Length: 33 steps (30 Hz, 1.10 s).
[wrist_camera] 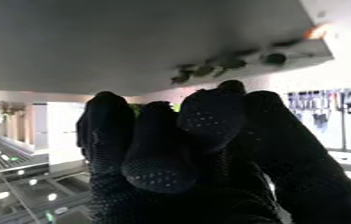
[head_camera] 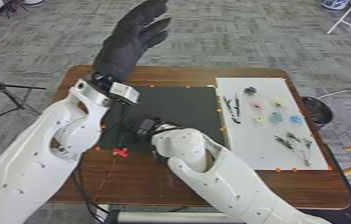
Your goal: Arrange flowers
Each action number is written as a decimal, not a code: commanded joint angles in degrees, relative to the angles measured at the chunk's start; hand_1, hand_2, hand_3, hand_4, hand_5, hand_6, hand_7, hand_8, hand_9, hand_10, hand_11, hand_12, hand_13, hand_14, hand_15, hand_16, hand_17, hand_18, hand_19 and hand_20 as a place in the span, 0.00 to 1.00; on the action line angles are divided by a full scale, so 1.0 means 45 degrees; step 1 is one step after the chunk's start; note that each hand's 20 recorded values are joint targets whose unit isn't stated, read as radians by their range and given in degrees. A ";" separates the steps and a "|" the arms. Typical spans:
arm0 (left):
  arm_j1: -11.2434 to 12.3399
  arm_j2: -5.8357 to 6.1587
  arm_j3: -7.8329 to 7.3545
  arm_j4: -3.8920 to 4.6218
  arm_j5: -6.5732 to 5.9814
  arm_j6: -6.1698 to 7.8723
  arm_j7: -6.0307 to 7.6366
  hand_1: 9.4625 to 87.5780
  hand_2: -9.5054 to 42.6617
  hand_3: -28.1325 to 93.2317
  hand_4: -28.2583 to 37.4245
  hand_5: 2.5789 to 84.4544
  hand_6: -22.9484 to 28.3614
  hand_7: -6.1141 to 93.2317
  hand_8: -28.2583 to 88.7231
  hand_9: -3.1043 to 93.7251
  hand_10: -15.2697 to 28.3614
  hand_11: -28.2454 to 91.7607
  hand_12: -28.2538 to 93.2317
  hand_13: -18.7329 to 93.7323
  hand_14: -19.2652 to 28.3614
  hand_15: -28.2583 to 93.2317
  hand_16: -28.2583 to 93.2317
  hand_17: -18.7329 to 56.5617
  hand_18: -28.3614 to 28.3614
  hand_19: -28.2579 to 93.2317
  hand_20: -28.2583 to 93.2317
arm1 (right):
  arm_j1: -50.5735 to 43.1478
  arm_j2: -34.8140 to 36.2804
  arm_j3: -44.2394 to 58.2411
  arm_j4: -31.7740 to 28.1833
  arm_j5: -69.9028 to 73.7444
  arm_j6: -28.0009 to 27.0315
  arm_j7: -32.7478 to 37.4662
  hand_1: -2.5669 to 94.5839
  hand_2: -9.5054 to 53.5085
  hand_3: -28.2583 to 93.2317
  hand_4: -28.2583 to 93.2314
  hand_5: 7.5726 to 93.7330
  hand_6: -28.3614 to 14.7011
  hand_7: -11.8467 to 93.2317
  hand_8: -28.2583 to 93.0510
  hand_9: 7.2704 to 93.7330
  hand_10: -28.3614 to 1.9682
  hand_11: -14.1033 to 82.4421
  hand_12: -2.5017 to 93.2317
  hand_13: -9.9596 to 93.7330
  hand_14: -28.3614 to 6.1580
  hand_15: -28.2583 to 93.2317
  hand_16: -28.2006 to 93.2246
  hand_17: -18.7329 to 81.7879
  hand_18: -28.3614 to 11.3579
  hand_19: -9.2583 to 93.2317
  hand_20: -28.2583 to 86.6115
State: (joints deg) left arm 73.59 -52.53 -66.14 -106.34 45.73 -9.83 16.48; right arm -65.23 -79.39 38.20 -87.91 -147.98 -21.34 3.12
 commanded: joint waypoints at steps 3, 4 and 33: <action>-0.0211 -0.0334 0.0099 0.0191 -0.0040 0.0037 0.0057 0.18 0.05 0.76 0.00 0.22 0.49 0.26 0.16 0.18 0.55 0.32 0.41 0.28 0.69 0.28 0.32 0.00 0.86 0.52 0.30 | -0.0085 -0.0277 0.1039 -0.0553 0.0960 0.0751 -0.0392 0.19 0.58 0.98 0.11 0.30 0.76 0.27 0.12 0.84 0.56 0.86 0.38 0.86 0.55 0.95 0.49 0.67 0.15 1.00 0.87; -0.0001 -0.0391 -0.0101 0.0119 -0.0037 -0.0013 0.0062 0.18 0.05 0.76 0.00 0.22 0.49 0.26 0.16 0.18 0.55 0.32 0.41 0.28 0.69 0.28 0.32 0.00 0.86 0.52 0.30 | -0.0121 -0.0195 0.1130 -0.0709 0.1273 0.0803 -0.0190 0.20 0.57 0.95 0.10 0.30 0.76 0.27 0.12 0.84 0.56 0.86 0.38 0.86 0.55 0.95 0.49 0.67 0.15 1.00 0.87; 1.1156 -0.3182 -0.6571 -0.2976 -0.0176 0.1107 -0.0635 0.19 0.04 0.76 0.00 0.23 0.49 0.27 0.15 0.22 0.59 0.36 0.39 0.31 0.74 0.32 0.30 0.02 0.91 0.57 0.27 | -1.0291 0.6785 1.4466 -0.9315 0.6330 0.1158 0.4154 0.56 0.06 0.00 0.20 0.65 0.60 0.45 0.14 0.72 0.52 0.66 0.35 0.74 0.51 0.88 0.44 0.53 0.20 0.99 0.64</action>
State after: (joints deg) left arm 117.87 -61.38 -97.51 -121.51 45.51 -5.80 14.57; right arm -99.51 -49.11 97.51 -128.34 -110.36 -16.72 19.45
